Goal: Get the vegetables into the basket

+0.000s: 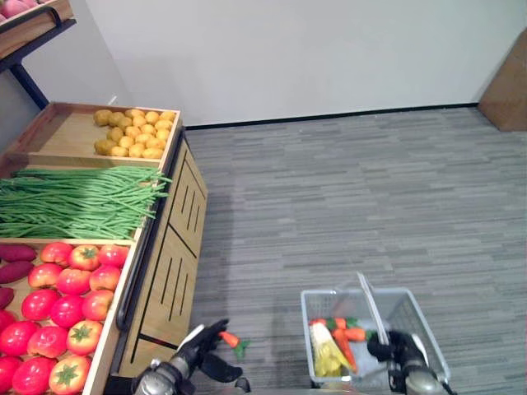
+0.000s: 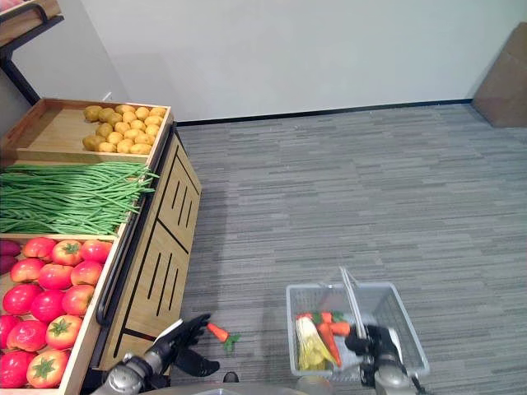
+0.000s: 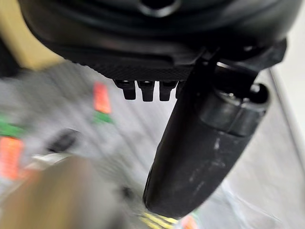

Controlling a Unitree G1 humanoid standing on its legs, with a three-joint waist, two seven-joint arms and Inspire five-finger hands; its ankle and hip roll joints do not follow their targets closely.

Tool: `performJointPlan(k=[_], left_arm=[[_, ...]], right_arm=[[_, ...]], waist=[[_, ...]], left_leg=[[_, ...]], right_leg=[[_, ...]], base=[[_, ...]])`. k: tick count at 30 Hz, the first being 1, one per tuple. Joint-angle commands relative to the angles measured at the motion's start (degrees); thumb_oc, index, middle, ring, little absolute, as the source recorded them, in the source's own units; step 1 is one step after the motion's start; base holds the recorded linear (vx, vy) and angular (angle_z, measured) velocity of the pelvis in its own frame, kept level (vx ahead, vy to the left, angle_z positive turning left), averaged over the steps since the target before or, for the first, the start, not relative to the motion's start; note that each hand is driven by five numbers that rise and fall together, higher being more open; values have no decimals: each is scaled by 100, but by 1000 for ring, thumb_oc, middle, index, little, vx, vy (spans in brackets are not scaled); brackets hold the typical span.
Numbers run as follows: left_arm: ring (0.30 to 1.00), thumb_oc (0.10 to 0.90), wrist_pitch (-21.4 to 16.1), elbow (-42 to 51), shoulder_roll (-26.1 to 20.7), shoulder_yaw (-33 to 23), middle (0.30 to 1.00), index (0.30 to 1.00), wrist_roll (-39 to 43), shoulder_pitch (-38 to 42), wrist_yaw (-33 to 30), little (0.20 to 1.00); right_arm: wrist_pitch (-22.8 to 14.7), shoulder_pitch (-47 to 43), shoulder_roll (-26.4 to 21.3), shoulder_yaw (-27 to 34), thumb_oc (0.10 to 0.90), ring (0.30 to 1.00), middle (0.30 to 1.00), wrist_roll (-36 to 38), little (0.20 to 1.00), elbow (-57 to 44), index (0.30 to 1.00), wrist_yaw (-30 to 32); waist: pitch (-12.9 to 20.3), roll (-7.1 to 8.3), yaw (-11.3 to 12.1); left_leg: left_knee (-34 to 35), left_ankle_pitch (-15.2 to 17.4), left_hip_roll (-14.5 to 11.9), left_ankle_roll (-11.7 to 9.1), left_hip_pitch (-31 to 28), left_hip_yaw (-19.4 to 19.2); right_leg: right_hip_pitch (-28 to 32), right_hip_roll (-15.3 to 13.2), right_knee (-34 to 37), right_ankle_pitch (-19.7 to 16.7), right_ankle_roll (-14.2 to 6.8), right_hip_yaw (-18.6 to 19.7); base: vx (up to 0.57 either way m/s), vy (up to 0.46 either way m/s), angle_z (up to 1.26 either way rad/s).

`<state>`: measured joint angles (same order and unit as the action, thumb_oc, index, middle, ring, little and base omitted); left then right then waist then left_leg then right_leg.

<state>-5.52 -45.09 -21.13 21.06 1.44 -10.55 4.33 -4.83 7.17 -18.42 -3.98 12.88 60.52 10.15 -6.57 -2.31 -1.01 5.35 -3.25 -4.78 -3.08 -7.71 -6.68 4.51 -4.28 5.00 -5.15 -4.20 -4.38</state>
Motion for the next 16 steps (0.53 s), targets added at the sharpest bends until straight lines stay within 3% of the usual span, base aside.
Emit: performJointPlan(k=[1,2,4,5,16], left_arm=[[1000,900,-156,-296,0,20,1000,1000,-1205,442,-657,1000],[1000,900,7,-1353,371,-341,1000,1000,-1163,545,-826,1000],[1000,900,66,-1684,490,-483,1000,1000,-1094,584,-891,1000],[1000,900,132,-2273,662,-728,1000,1000,-982,622,-927,1000],[1000,900,191,-3080,1121,-1323,1000,1000,-173,698,-989,1000]], right_arm=[[-593,-415,-67,147,400,300,300,237,300,-137,300,93],[-579,-332,50,221,400,300,300,412,300,209,300,10],[-578,-295,92,237,400,300,300,453,300,284,300,-1],[-539,-255,187,196,400,300,300,485,300,628,300,-83],[-254,-59,614,-331,400,300,300,-130,300,1541,300,-427]], waist=[[84,267,-34],[108,270,-72],[116,267,-86],[141,264,-110],[166,262,-154]], left_leg=[[-35,212,-2,-126,4,-43],[-35,203,-8,-133,-2,-72],[-35,205,-14,-134,-9,-89],[-35,214,-26,-138,-25,-129],[-35,216,-91,-164,-93,-210]], right_leg=[[188,-385,-97,205,-420,-370],[168,-373,-103,199,-411,-351],[161,-369,-109,201,-404,-329],[152,-362,-114,195,-394,-288],[156,-317,-74,204,-350,-196]], base=[[0,0,0],[0,0,0],[-11,4,-11],[-8,3,-11],[-10,1,-7]])
